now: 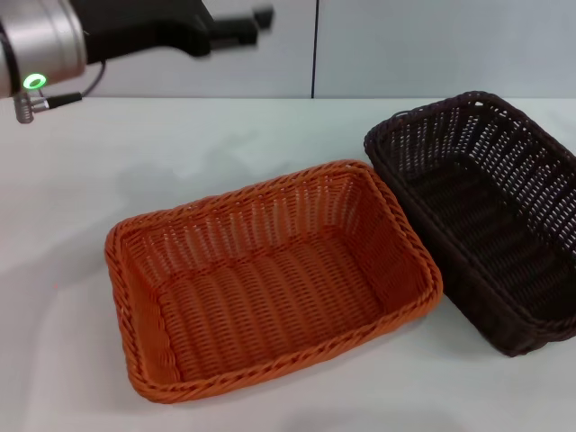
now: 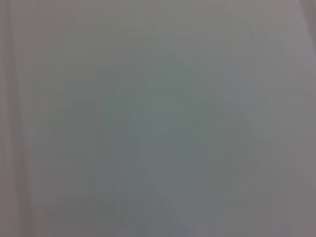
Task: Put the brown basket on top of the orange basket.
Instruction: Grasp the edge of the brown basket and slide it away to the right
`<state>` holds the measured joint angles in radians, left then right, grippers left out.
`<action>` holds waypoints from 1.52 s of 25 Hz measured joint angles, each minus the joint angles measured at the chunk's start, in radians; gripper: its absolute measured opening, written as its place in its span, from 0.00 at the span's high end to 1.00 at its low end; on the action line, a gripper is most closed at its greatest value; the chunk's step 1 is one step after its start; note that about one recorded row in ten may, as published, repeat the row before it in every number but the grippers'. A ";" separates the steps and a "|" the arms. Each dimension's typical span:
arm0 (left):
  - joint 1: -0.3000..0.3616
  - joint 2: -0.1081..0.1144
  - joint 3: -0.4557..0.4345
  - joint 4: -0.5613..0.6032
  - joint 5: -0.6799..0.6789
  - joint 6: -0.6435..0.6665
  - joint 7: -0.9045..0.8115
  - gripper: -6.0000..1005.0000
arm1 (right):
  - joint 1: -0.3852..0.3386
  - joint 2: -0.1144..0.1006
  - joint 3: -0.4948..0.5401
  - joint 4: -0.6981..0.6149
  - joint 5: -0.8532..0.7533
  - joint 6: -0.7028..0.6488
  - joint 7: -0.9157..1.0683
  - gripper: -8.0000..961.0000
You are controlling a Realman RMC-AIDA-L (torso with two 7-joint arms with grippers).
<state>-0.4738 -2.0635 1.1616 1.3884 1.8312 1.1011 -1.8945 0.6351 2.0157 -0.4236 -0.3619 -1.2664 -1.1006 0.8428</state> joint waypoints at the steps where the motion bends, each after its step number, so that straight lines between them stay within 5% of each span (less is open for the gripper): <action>1: 0.058 -0.002 0.023 -0.048 -0.193 -0.095 0.143 0.14 | -0.007 -0.006 -0.039 -0.036 -0.042 -0.001 0.060 0.34; 3: 0.087 -0.002 0.049 -0.096 -0.332 -0.149 0.265 0.14 | -0.016 -0.033 -0.126 -0.115 -0.161 -0.002 0.217 0.34; 4: 0.095 -0.001 0.056 -0.126 -0.392 -0.165 0.323 0.14 | -0.014 -0.070 -0.195 -0.190 -0.318 -0.015 0.392 0.34; 6: 0.102 -0.002 0.060 -0.188 -0.507 -0.181 0.435 0.14 | -0.008 -0.086 -0.210 -0.218 -0.397 -0.029 0.466 0.34; 9: 0.098 -0.002 0.057 -0.325 -0.730 -0.181 0.652 0.14 | 0.024 -0.126 -0.186 -0.346 -0.746 -0.172 0.672 0.34; 15: 0.093 -0.002 0.058 -0.415 -0.892 -0.173 0.794 0.14 | 0.032 -0.131 -0.150 -0.531 -1.010 -0.403 0.737 0.34; 19: 0.045 -0.005 0.062 -0.636 -1.160 -0.065 1.067 0.14 | 0.026 -0.131 -0.125 -0.647 -1.137 -0.562 0.734 0.34; 29: -0.041 -0.005 0.063 -0.799 -1.267 -0.038 1.182 0.14 | 0.032 -0.123 -0.176 -0.655 -1.334 -0.643 0.715 0.34; 38: -0.091 -0.008 0.068 -0.849 -1.289 -0.035 1.184 0.14 | 0.031 -0.116 -0.266 -0.617 -1.346 -0.676 0.643 0.34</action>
<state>-0.5643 -2.0718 1.2294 0.5398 0.5422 1.0658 -0.7102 0.6666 1.9000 -0.6898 -0.9788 -2.6129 -1.7764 1.4863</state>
